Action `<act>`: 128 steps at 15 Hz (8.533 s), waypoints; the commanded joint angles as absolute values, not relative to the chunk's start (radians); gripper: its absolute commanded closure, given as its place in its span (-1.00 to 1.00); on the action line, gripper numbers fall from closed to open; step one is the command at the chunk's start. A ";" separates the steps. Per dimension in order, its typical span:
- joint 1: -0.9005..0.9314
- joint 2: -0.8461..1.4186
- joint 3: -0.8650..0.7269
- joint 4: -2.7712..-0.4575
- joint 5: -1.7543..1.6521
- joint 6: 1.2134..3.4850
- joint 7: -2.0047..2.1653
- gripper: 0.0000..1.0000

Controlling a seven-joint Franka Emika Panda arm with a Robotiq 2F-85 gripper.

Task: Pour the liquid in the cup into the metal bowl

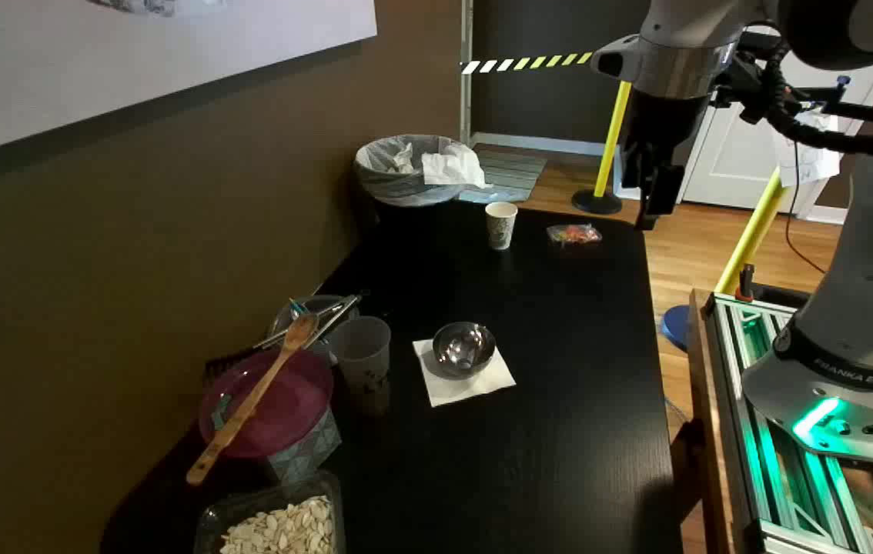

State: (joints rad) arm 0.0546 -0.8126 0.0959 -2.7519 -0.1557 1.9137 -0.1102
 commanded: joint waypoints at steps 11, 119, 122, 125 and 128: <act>0.173 -0.679 0.128 -2.713 -0.123 2.114 -0.116 -1.00; -0.144 0.397 0.034 -2.079 0.952 1.954 -0.867 0.97; -0.158 0.435 0.023 -2.066 0.974 1.923 -0.870 0.97; -0.168 0.467 0.019 -2.060 0.995 1.906 -0.874 0.97; -0.177 0.488 0.021 -2.058 1.030 1.889 -0.882 0.97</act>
